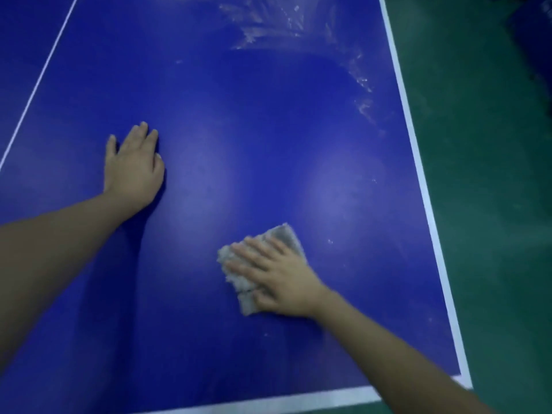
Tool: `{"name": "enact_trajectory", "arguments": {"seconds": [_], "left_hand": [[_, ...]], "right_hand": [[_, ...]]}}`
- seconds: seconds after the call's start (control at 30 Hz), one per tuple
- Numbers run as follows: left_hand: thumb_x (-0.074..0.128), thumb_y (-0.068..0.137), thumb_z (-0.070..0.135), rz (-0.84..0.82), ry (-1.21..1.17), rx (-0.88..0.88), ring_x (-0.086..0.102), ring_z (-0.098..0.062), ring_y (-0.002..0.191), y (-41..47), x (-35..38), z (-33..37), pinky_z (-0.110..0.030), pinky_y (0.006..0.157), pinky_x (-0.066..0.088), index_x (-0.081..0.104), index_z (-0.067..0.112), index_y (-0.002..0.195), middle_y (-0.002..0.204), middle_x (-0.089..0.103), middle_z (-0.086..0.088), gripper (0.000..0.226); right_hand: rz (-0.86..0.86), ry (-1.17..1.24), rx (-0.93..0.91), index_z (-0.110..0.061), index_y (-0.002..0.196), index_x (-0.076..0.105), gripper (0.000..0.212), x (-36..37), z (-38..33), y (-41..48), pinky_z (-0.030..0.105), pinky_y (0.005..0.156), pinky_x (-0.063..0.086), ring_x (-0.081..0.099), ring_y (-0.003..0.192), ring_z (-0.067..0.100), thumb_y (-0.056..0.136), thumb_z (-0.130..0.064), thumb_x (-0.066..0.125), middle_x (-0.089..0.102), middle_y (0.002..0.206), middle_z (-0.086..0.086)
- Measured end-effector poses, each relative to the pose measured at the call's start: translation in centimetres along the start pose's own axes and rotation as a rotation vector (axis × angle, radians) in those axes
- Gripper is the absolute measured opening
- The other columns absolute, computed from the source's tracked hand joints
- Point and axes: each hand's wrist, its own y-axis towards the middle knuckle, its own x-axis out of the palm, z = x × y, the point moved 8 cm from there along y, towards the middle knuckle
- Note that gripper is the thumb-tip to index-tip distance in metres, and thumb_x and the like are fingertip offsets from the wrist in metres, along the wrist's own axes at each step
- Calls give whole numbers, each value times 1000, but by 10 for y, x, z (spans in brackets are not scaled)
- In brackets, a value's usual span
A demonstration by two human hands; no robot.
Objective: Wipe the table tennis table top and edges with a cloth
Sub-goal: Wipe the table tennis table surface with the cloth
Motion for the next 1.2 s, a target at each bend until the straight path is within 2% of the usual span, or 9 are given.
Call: {"name": "enact_trajectory", "arguments": {"seconds": [0.07, 0.17, 0.27, 0.43, 0.63, 0.9, 0.97, 1.07, 1.2], "left_hand": [[40, 95, 10, -53, -23, 115, 26, -32, 139, -32, 0, 17, -50, 111, 16, 38, -4, 137, 150, 29, -21, 45], [31, 91, 22, -132, -12, 255, 34, -32, 136, -92, 1, 30, -50, 110, 21, 43, -2, 136, 146, 36, -20, 52], [21, 89, 31, -185, 36, 321, 40, -30, 133, -141, 3, 33, -50, 108, 27, 47, 3, 135, 143, 43, -16, 60], [19, 93, 31, -195, 71, 251, 28, -25, 140, -182, 10, 32, -47, 113, 17, 35, 9, 143, 150, 32, -10, 57], [23, 99, 30, -181, 111, 242, 5, -17, 145, -187, 11, 26, -40, 116, -1, 12, 16, 150, 158, 9, -3, 54], [21, 98, 30, -174, 95, 239, 2, -17, 145, -187, 10, 26, -41, 117, -2, 11, 16, 150, 158, 9, -3, 55], [21, 99, 28, -177, 104, 255, 2, -17, 145, -185, 11, 26, -42, 116, -1, 10, 16, 150, 158, 7, -2, 54], [24, 100, 23, -191, 52, 253, 2, -16, 145, -182, 10, 25, -40, 116, -3, 12, 18, 150, 158, 8, 0, 52], [26, 100, 21, -178, 10, 256, 3, -16, 145, -181, 8, 24, -39, 116, -3, 15, 18, 150, 158, 9, -1, 51]], "right_hand": [[40, 0, 170, -19, 143, 39, 60, -11, 42, -10, 42, 109, 25, 37, 136, 28, 86, -36, 34, 39, 149, 6], [173, 103, 800, -22, 148, 27, 56, -20, 104, -42, 39, 113, 13, 23, 143, 25, 94, -31, 34, 26, 155, 3], [175, 111, 1112, -23, 151, 14, 57, -10, 73, -39, 37, 115, 4, 12, 146, 22, 97, -30, 32, 15, 159, 3], [108, 75, 668, -19, 143, 40, 65, 12, -90, 2, 42, 111, 29, 42, 134, 25, 81, -37, 37, 42, 147, 5], [-40, 50, 238, -28, 147, 29, 68, 29, -141, -33, 38, 113, 16, 29, 140, 20, 82, -39, 44, 29, 153, -3], [112, 139, 1206, -26, 150, 0, 62, 25, -55, -104, 37, 118, 2, 4, 147, 21, 98, -32, 34, 4, 160, 0], [69, 115, 1066, -23, 151, 5, 65, 27, -99, -63, 41, 118, 9, 12, 146, 25, 95, -31, 37, 10, 159, 5], [51, 128, 687, -25, 142, 42, 66, 29, -188, -3, 45, 108, 33, 42, 134, 23, 77, -38, 42, 43, 147, 1], [-29, 245, 337, -26, 143, 39, 60, 38, -234, 24, 41, 117, 12, 25, 142, 21, 84, -34, 43, 32, 153, -2]]}}
